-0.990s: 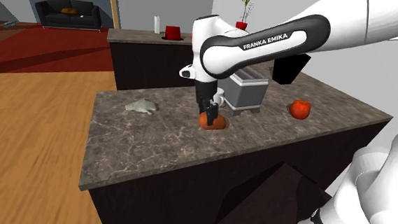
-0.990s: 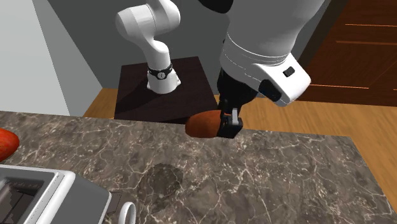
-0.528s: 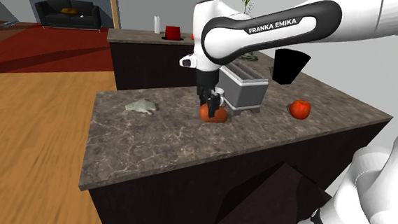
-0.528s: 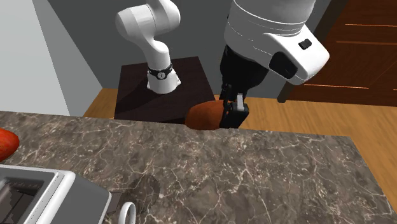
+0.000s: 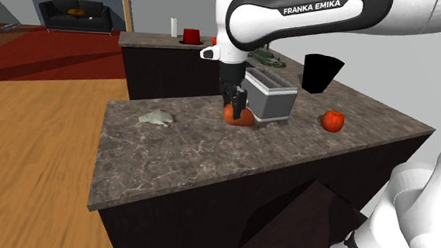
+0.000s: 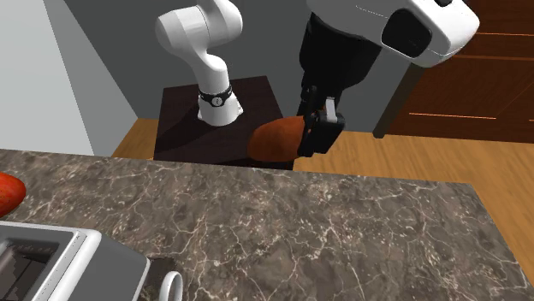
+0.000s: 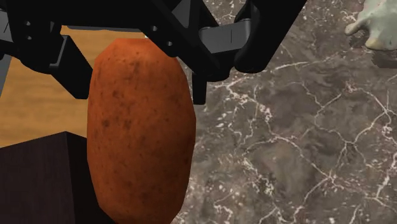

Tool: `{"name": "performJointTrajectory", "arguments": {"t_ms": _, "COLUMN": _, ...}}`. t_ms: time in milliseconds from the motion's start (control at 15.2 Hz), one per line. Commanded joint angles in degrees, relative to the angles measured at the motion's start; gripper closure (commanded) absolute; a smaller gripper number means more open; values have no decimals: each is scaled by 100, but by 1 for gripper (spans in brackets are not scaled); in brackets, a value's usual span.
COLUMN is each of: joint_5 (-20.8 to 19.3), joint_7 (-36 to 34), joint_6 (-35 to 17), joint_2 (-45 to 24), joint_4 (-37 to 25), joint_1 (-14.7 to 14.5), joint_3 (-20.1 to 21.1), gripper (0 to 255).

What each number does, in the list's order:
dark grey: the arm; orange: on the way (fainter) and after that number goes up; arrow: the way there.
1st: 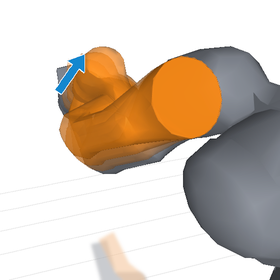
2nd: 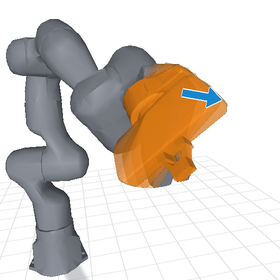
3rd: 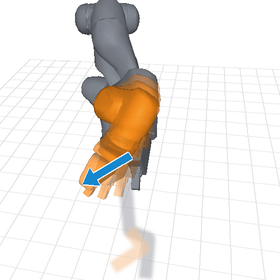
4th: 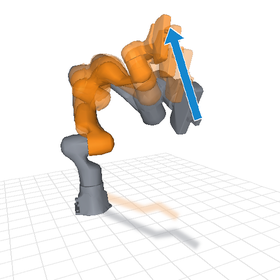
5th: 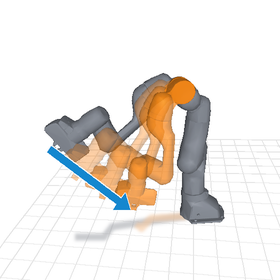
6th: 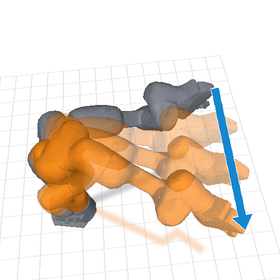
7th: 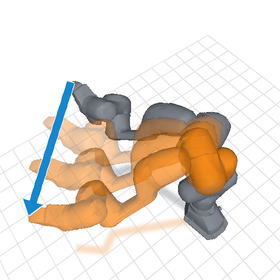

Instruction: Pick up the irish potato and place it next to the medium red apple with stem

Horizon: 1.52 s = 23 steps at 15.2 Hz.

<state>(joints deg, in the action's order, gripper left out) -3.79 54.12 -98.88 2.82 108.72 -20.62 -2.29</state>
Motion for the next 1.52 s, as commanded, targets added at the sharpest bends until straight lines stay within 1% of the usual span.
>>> {"name": "performJointTrajectory", "arguments": {"t_ms": 0, "joint_5": 1, "joint_7": 4, "joint_6": 92, "joint_2": 16, "joint_4": -74, "joint_1": -1, "joint_3": 1, "gripper": 255}}
{"name": "performJointTrajectory", "arguments": {"t_ms": 330, "joint_5": -141, "joint_7": 563, "joint_6": -24, "joint_2": 557, "joint_4": 541, "joint_1": 284, "joint_3": -320, "gripper": 255}}
{"name": "performJointTrajectory", "arguments": {"t_ms": 726, "joint_5": -377, "joint_7": 1267, "joint_6": -117, "joint_2": 1052, "joint_4": 1057, "joint_1": 635, "joint_3": -759, "gripper": 255}}
{"name": "performJointTrajectory", "arguments": {"t_ms": 1056, "joint_5": -604, "joint_7": 1884, "joint_6": -180, "joint_2": 1323, "joint_4": 1308, "joint_1": 937, "joint_3": -1164, "gripper": 255}}
{"name": "performJointTrajectory", "arguments": {"t_ms": 1452, "joint_5": -869, "joint_7": 2667, "joint_6": -263, "joint_2": 1459, "joint_4": 1400, "joint_1": 1294, "joint_3": -1694, "gripper": 255}}
